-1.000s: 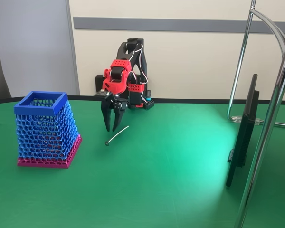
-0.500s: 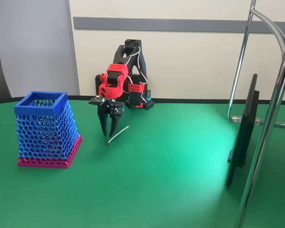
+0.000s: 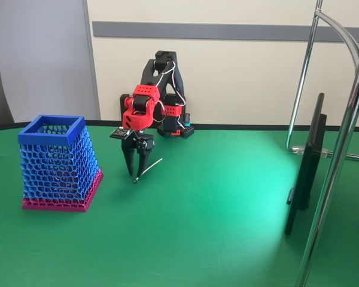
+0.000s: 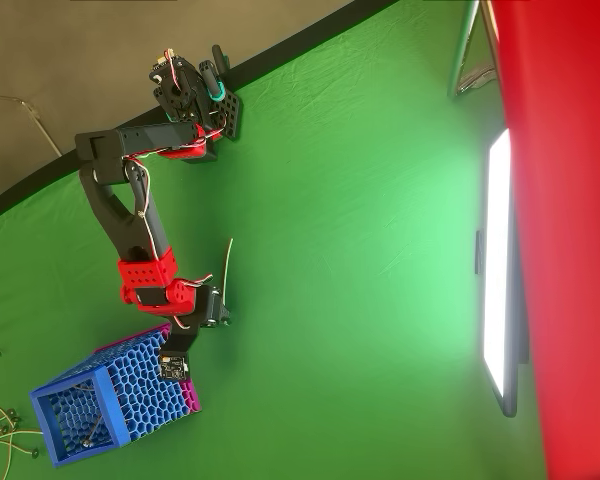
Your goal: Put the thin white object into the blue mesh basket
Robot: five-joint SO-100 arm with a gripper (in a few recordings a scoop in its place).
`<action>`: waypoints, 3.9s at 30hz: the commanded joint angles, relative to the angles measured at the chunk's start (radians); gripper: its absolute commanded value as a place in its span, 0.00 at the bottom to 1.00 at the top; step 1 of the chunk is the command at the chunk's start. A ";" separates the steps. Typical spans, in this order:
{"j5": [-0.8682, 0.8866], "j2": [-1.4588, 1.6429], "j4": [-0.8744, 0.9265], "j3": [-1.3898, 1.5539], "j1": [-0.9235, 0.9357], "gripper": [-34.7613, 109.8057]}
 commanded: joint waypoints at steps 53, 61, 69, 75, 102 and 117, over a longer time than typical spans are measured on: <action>0.440 -0.014 -0.264 -0.466 -0.083 0.24; 0.356 0.084 -0.566 -0.512 -0.051 0.24; 0.143 0.221 -0.772 -0.451 0.026 0.24; -0.052 0.295 -0.919 -0.370 0.124 0.24; -0.377 -0.067 -1.141 -0.540 0.290 0.25; -0.446 -0.014 -1.250 -0.275 0.364 0.32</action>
